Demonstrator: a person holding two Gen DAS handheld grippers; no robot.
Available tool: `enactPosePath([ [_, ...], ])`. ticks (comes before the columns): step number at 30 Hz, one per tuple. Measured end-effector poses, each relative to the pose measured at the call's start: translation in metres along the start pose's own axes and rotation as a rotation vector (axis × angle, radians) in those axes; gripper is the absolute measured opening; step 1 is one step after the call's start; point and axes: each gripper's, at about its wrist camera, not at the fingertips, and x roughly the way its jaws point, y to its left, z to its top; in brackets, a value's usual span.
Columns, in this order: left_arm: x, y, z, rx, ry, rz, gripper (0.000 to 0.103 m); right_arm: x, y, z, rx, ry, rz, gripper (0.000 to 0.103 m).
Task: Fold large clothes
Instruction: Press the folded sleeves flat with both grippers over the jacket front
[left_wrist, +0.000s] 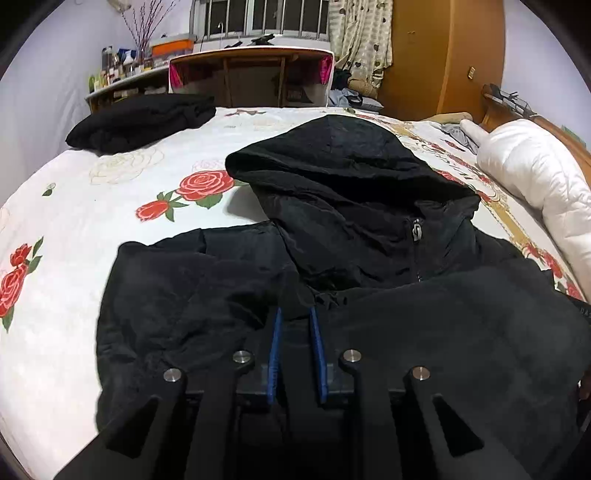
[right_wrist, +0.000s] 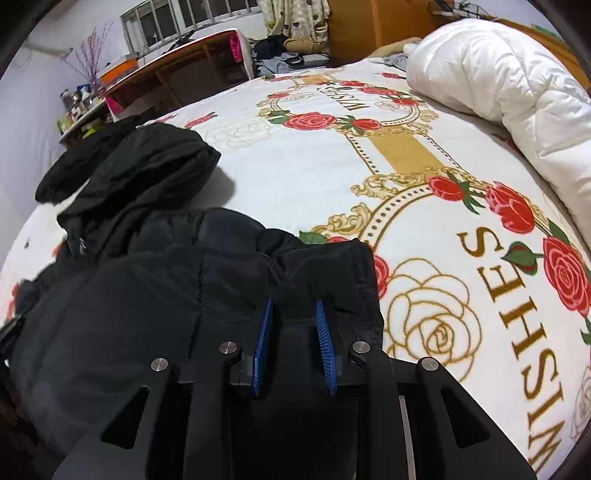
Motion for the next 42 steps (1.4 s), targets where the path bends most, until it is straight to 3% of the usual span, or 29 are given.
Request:
enactPosePath([
  [7,-0.012,0.005,0.009,-0.043,0.030,-0.022,0.016,-0.018,0.006,0.010,-0.034,-0.009,-0.032,0.025],
  [11,-0.061,0.005,0.012,-0.060,-0.045,-0.042,0.016,-0.071,0.012,0.006,-0.029,-0.101,0.045,0.026],
  [14,-0.094,-0.003,-0.005,-0.047,-0.083,-0.073,0.016,-0.101,0.030,-0.015,-0.082,-0.123,0.102,0.026],
  [20,-0.063,0.003,-0.041,-0.063,0.062,-0.053,0.016,-0.069,0.040,-0.047,-0.119,0.017,0.105,0.026],
  [25,-0.062,-0.005,-0.039,-0.031,0.083,-0.023,0.016,-0.063,0.047,-0.042,-0.145,0.047,0.081,0.026],
  [30,-0.092,0.002,-0.031,-0.047,0.074,-0.043,0.017,-0.090,0.042,-0.039,-0.116,0.027,0.105,0.028],
  [31,-0.100,0.004,-0.030,-0.046,0.071,-0.049,0.019,-0.097,0.041,-0.038,-0.107,0.024,0.111,0.030],
  [33,-0.115,0.006,-0.027,-0.041,0.054,-0.061,0.025,-0.108,0.040,-0.037,-0.095,0.016,0.131,0.051],
  [34,-0.121,0.006,-0.024,-0.040,0.046,-0.065,0.028,-0.113,0.039,-0.034,-0.085,0.011,0.149,0.055],
  [39,-0.147,0.012,0.002,-0.053,0.004,-0.096,0.045,-0.135,0.040,-0.014,-0.048,-0.016,0.212,0.058],
  [42,-0.155,0.015,0.023,-0.040,-0.027,-0.104,0.049,-0.142,0.042,0.005,-0.038,-0.030,0.245,0.058],
])
